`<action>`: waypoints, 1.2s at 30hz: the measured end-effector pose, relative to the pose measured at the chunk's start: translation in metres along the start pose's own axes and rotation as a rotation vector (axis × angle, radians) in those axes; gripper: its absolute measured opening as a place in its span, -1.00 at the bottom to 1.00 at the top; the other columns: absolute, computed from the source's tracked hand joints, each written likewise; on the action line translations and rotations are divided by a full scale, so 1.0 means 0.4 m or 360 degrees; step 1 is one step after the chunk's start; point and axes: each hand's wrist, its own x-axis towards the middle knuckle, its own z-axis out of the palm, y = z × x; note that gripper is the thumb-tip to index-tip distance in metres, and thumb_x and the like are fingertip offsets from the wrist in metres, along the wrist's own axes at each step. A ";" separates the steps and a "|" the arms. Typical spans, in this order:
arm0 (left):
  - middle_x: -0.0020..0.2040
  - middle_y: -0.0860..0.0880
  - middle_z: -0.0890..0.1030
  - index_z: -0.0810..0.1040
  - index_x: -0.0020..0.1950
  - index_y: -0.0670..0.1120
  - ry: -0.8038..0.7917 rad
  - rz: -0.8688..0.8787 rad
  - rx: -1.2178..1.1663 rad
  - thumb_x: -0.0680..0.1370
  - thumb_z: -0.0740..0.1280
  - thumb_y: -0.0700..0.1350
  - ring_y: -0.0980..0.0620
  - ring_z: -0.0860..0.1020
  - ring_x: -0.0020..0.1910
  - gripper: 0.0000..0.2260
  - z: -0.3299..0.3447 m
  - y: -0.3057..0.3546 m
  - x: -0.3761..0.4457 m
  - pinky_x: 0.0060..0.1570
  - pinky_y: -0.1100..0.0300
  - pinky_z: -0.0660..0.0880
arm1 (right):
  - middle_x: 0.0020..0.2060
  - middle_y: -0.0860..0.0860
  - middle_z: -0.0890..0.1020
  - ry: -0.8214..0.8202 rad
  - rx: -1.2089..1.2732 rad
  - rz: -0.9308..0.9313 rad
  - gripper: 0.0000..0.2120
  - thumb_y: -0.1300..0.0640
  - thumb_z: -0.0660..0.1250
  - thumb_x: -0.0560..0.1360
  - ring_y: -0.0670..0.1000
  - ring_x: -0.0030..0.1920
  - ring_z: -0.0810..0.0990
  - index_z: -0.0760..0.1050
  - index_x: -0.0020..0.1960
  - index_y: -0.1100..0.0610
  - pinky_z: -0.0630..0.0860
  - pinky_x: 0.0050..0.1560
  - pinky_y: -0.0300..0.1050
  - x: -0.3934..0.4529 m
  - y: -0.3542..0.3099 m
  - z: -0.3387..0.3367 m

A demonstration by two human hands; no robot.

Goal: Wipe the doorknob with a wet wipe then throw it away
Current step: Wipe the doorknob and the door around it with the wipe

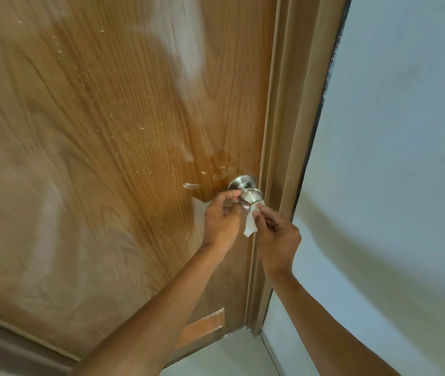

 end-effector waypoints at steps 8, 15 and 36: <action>0.02 0.14 0.60 0.55 0.19 -0.06 0.0021 0.0094 0.0007 0.55 0.28 -0.25 0.27 0.54 -0.06 -0.76 -0.005 -0.018 -0.008 -0.04 0.41 0.48 | -0.16 -0.30 0.65 -0.0095 -0.0024 0.0041 -0.76 0.31 0.42 0.47 -0.24 -0.09 0.65 0.64 -0.03 -0.02 0.54 -0.10 -0.45 0.006 0.006 -0.016; 0.01 -0.05 0.68 0.58 0.08 0.01 -0.0373 -0.0355 -0.0166 0.58 0.31 0.02 0.04 0.65 -0.05 -0.85 -0.026 -0.078 -0.053 -0.23 0.31 0.54 | -0.05 -0.07 0.69 -0.0370 0.0100 0.0093 -0.81 0.33 0.38 0.49 -0.09 -0.03 0.66 0.63 -0.01 0.06 0.58 -0.10 -0.29 0.010 0.012 -0.037; -0.03 -0.02 0.68 0.60 0.05 -0.02 -0.0304 -0.0183 -0.0218 0.53 0.39 -0.08 0.10 0.67 -0.12 -0.88 -0.037 -0.069 -0.031 -0.13 0.26 0.55 | -0.12 -0.07 0.71 0.0053 -0.0143 0.0046 -0.88 0.19 0.45 0.47 -0.14 -0.09 0.67 0.67 0.00 0.08 0.57 -0.09 -0.35 0.032 0.004 -0.026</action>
